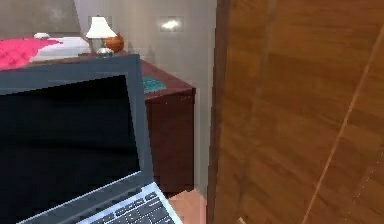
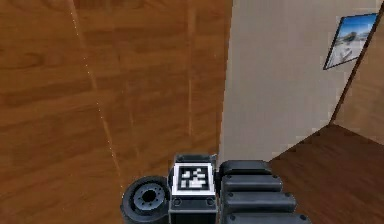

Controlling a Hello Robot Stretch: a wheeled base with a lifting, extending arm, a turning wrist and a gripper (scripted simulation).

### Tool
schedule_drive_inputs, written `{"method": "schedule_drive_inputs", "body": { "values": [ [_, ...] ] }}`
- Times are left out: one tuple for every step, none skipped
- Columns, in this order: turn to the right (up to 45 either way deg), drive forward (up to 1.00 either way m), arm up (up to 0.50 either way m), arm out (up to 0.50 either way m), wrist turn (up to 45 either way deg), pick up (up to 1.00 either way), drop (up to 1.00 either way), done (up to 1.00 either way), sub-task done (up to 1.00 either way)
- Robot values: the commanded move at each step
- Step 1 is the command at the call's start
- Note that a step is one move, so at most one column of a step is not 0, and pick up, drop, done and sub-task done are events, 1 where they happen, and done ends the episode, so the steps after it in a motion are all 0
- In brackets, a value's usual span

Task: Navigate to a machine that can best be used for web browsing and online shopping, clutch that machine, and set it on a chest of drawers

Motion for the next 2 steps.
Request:
{"method": "schedule_drive_inputs", "body": {
  "values": [
    [-33.0, 0.0, 0.0, 0.0, 0.0, 0.0, 0.0, 0.0, 0.0],
    [0.0, 1.0, 0.0, 0.0, 0.0, 0.0, 0.0, 0.0, 0.0]
  ]
}}
